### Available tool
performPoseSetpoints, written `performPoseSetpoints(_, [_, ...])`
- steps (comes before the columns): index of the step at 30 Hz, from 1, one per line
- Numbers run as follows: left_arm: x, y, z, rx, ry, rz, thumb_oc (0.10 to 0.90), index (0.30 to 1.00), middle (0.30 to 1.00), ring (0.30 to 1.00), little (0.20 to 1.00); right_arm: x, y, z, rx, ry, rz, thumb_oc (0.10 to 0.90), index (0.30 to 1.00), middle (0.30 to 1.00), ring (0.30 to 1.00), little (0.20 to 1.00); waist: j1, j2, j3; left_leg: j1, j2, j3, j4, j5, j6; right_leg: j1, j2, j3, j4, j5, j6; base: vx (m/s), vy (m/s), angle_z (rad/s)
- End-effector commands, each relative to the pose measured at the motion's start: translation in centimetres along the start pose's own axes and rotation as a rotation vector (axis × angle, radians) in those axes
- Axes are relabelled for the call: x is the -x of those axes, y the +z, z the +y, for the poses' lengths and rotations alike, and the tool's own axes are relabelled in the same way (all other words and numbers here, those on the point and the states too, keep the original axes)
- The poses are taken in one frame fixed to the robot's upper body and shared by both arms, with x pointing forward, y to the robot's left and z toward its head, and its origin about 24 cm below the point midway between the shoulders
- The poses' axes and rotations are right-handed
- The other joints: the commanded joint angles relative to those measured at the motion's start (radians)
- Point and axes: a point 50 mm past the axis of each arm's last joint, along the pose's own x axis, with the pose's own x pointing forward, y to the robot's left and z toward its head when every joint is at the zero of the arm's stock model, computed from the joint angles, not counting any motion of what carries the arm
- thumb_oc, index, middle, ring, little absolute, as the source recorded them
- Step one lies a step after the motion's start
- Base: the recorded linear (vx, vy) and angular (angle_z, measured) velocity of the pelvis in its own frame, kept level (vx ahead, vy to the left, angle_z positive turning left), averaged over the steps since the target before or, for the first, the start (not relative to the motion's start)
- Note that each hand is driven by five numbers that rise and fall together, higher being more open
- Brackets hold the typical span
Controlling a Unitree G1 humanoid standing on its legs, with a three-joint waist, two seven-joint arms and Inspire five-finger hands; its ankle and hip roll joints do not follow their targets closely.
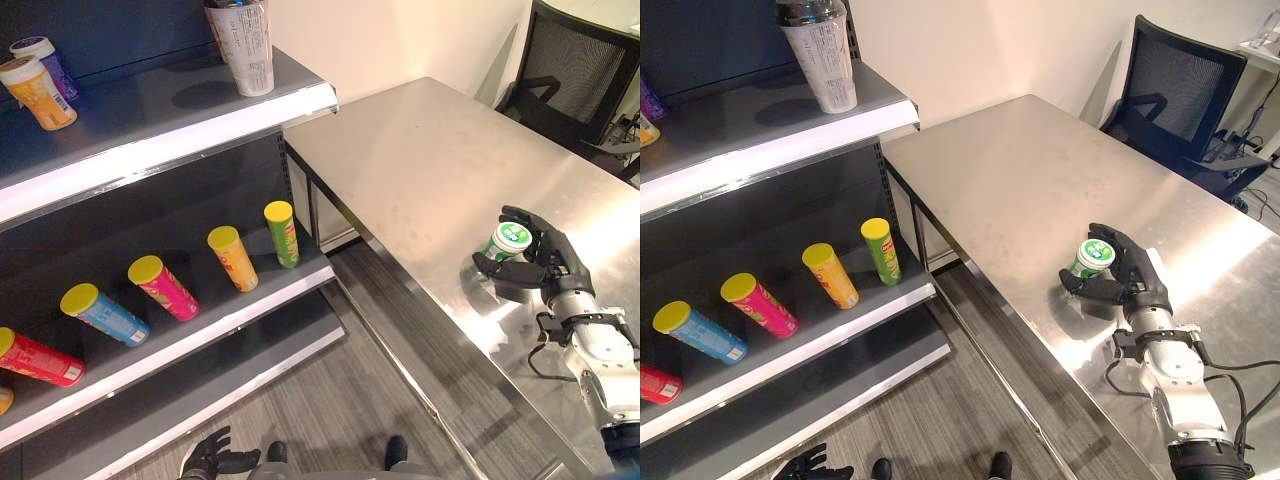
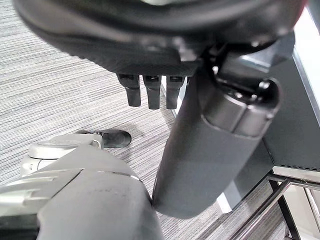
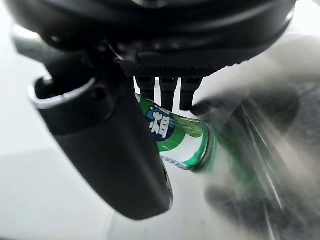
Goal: Put the goods on the table back onto the shelves and tidy them up.
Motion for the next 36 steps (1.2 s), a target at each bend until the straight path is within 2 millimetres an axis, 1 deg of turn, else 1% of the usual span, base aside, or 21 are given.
performPoseSetpoints(1, [-0.3,1.8,2.0,-0.073,0.045,-0.052,0.800,0.900,0.900,0.900,0.900,-1.9,4.7,-0.1,-0.077,-0.035,-0.223,0.400,0.300,0.300,0.300,0.300,0.024,-0.063,0.006,0.005,-0.035,0.081,0.003,-0.044,-0.005,0.115,0.000,-0.079,0.012,-0.147,0.007,0.00,0.000,0.00])
performPoseSetpoints(9, [-0.3,2.0,2.2,-0.068,0.053,-0.059,0.800,0.900,0.900,0.900,0.900,-1.6,5.4,-0.7,-0.054,-0.067,-0.255,0.400,0.300,0.300,0.300,0.300,0.024,-0.069,0.004,0.008,-0.032,0.080,0.003,-0.046,-0.006,0.117,0.000,-0.082,0.012,-0.148,0.007,0.00,-0.001,0.01])
performPoseSetpoints(10, [-0.3,2.2,2.3,-0.063,0.057,-0.064,0.800,0.900,0.900,0.900,0.900,-1.5,6.1,-0.9,-0.057,-0.079,-0.285,0.400,0.300,0.300,0.300,0.300,0.023,-0.070,0.003,0.008,-0.032,0.079,0.003,-0.046,-0.006,0.118,0.000,-0.081,0.012,-0.148,0.008,0.00,0.000,0.00])
performPoseSetpoints(11, [-0.3,2.4,2.4,-0.062,0.064,-0.072,0.800,0.900,0.900,0.900,0.900,-1.3,7.4,-1.3,-0.047,-0.095,-0.342,0.400,0.300,0.300,0.300,0.300,0.022,-0.075,0.001,0.009,-0.031,0.080,0.003,-0.047,-0.007,0.119,0.000,-0.081,0.012,-0.149,0.008,-0.04,-0.008,0.01])
performPoseSetpoints(13, [-0.3,2.6,2.5,-0.062,0.069,-0.077,0.800,0.900,0.900,0.900,0.900,-1.1,8.9,-1.7,-0.039,-0.107,-0.409,0.400,0.300,0.300,0.300,0.300,0.023,-0.078,-0.002,0.010,-0.030,0.080,0.003,-0.047,-0.010,0.121,0.001,-0.083,0.013,-0.150,0.008,-0.02,-0.007,0.00])
performPoseSetpoints(14, [-0.4,2.7,2.5,-0.064,0.071,-0.081,0.800,0.900,0.900,0.900,0.900,-1.0,10.0,-1.9,-0.036,-0.109,-0.459,0.400,0.300,0.300,0.300,0.300,0.024,-0.080,-0.003,0.010,-0.028,0.079,0.003,-0.046,-0.011,0.121,0.002,-0.085,0.013,-0.150,0.008,0.00,0.000,0.00])
performPoseSetpoints(18, [-0.5,3.3,2.5,-0.065,0.079,-0.100,0.800,0.900,0.900,0.900,0.900,-0.2,14.1,-2.0,-0.062,-0.104,-0.658,0.400,0.300,0.300,0.300,0.300,0.032,-0.087,-0.011,0.008,-0.025,0.073,0.005,-0.044,-0.016,0.127,0.005,-0.092,0.015,-0.154,0.005,-0.03,-0.023,0.08])
performPoseSetpoints(19, [-0.5,3.3,2.5,-0.065,0.079,-0.100,0.800,0.900,0.900,0.900,0.900,-0.2,14.1,-2.0,-0.063,-0.104,-0.658,0.400,0.300,0.300,0.300,0.300,0.031,-0.088,-0.011,0.007,-0.025,0.072,0.005,-0.044,-0.016,0.127,0.005,-0.093,0.015,-0.155,0.005,-0.04,-0.034,0.05])
performPoseSetpoints(20, [-0.6,3.6,2.4,-0.067,0.078,-0.108,0.800,0.900,0.900,0.900,0.900,0.3,16.4,-1.4,-0.126,-0.065,-0.773,0.400,0.300,0.300,0.300,0.300,0.039,-0.090,-0.015,0.011,-0.018,0.068,0.008,-0.047,-0.022,0.136,0.009,-0.098,0.017,-0.163,0.001,-0.04,-0.035,0.08])
performPoseSetpoints(22, [-0.7,3.8,2.2,-0.067,0.074,-0.115,0.800,0.900,0.900,0.900,0.900,0.7,18.3,-0.6,-0.183,-0.020,-0.868,0.400,0.300,0.300,0.300,0.300,0.047,-0.093,-0.023,0.008,-0.015,0.062,0.009,-0.043,-0.026,0.139,0.012,-0.106,0.017,-0.166,-0.002,-0.04,-0.037,0.14])
performPoseSetpoints(23, [-0.7,3.9,2.2,-0.066,0.074,-0.116,0.800,0.900,0.900,0.900,0.900,0.7,18.3,-0.6,-0.183,-0.020,-0.869,0.400,0.300,0.300,0.300,0.300,0.044,-0.094,-0.024,0.003,-0.018,0.060,0.007,-0.038,-0.024,0.136,0.010,-0.109,0.016,-0.162,-0.001,-0.03,-0.037,0.18])
performPoseSetpoints(24, [-0.7,3.9,2.1,-0.068,0.071,-0.115,0.800,0.900,0.900,0.900,0.900,0.9,19.3,0.0,-0.228,0.015,-0.921,0.400,0.300,0.300,0.300,0.300,0.052,-0.095,-0.026,0.007,-0.014,0.058,0.010,-0.041,-0.029,0.142,0.014,-0.109,0.018,-0.169,-0.004,-0.04,-0.053,0.18])
performPoseSetpoints(25, [-0.8,4.0,1.9,-0.071,0.066,-0.115,0.800,0.900,0.900,0.900,0.900,1.3,20.9,1.2,-0.317,0.083,-0.998,0.400,0.300,0.300,0.300,0.300,0.063,-0.098,-0.033,0.006,-0.011,0.048,0.011,-0.037,-0.033,0.150,0.019,-0.117,0.018,-0.175,-0.010,-0.04,-0.053,0.17])
performPoseSetpoints(26, [-0.8,4.1,1.8,-0.071,0.066,-0.116,0.800,0.900,0.900,0.900,0.900,1.3,20.9,1.2,-0.317,0.083,-1.000,0.400,0.300,0.300,0.300,0.300,0.061,-0.099,-0.033,0.002,-0.012,0.046,0.009,-0.033,-0.031,0.147,0.018,-0.119,0.017,-0.172,-0.010,-0.05,-0.077,0.14])
performPoseSetpoints(28, [-0.9,4.1,1.6,-0.073,0.061,-0.113,0.800,0.900,0.900,0.900,0.900,1.5,23.1,2.8,-0.443,0.192,-1.085,0.400,0.300,0.300,0.300,0.300,0.083,-0.102,-0.041,0.004,-0.003,0.031,0.013,-0.029,-0.041,0.162,0.029,-0.127,0.018,-0.186,-0.021,-0.05,-0.067,0.21])
performPoseSetpoints(29, [-0.9,4.2,1.6,-0.072,0.061,-0.115,0.800,0.900,0.900,0.900,0.900,1.4,23.2,2.7,-0.443,0.192,-1.087,0.400,0.300,0.300,0.300,0.300,0.081,-0.102,-0.041,0.001,-0.005,0.029,0.012,-0.025,-0.039,0.160,0.028,-0.129,0.017,-0.182,-0.021,-0.04,-0.074,0.29])
performPoseSetpoints(30, [-0.9,4.0,1.5,-0.061,0.063,-0.108,0.800,0.900,0.900,0.900,0.900,1.6,24.4,3.6,-0.496,0.245,-1.128,0.400,0.300,0.300,0.300,0.300,0.098,-0.104,-0.044,0.005,0.003,0.018,0.015,-0.025,-0.046,0.172,0.038,-0.132,0.016,-0.193,-0.029,-0.04,-0.078,0.22])
performPoseSetpoints(32, [-0.9,3.9,1.5,-0.058,0.065,-0.104,0.800,0.900,0.900,0.900,0.900,1.7,25.8,4.4,-0.530,0.310,-1.167,0.400,0.300,0.300,0.300,0.300,0.114,-0.107,-0.045,-0.001,0.010,0.002,0.020,-0.014,-0.053,0.176,0.049,-0.137,0.016,-0.201,-0.038,-0.06,-0.090,0.26])
performPoseSetpoints(34, [-0.9,3.9,1.6,-0.058,0.067,-0.101,0.800,0.900,0.900,0.900,0.900,1.7,26.3,4.6,-0.545,0.334,-1.183,0.400,0.300,0.300,0.300,0.300,0.119,-0.107,-0.044,-0.011,0.012,-0.010,0.023,-0.004,-0.055,0.174,0.054,-0.142,0.014,-0.200,-0.042,-0.07,-0.073,0.24])
performPoseSetpoints(35, [-0.9,3.8,1.7,-0.063,0.070,-0.095,0.800,0.900,0.900,0.900,0.900,1.8,26.8,4.8,-0.549,0.359,-1.195,0.400,0.300,0.300,0.300,0.300,0.129,-0.108,-0.042,-0.013,0.019,-0.018,0.027,-0.001,-0.063,0.178,0.062,-0.140,0.015,-0.208,-0.048,-0.14,-0.169,0.27])
performPoseSetpoints(36, [-0.9,3.5,1.9,-0.063,0.075,-0.084,0.800,0.900,0.900,0.900,0.900,1.8,27.4,5.1,-0.572,0.396,-1.206,0.400,0.300,0.300,0.300,0.300,0.145,-0.106,-0.037,-0.028,0.034,-0.040,0.029,0.017,-0.074,0.182,0.079,-0.149,0.013,-0.219,-0.061,-0.15,-0.171,0.28])
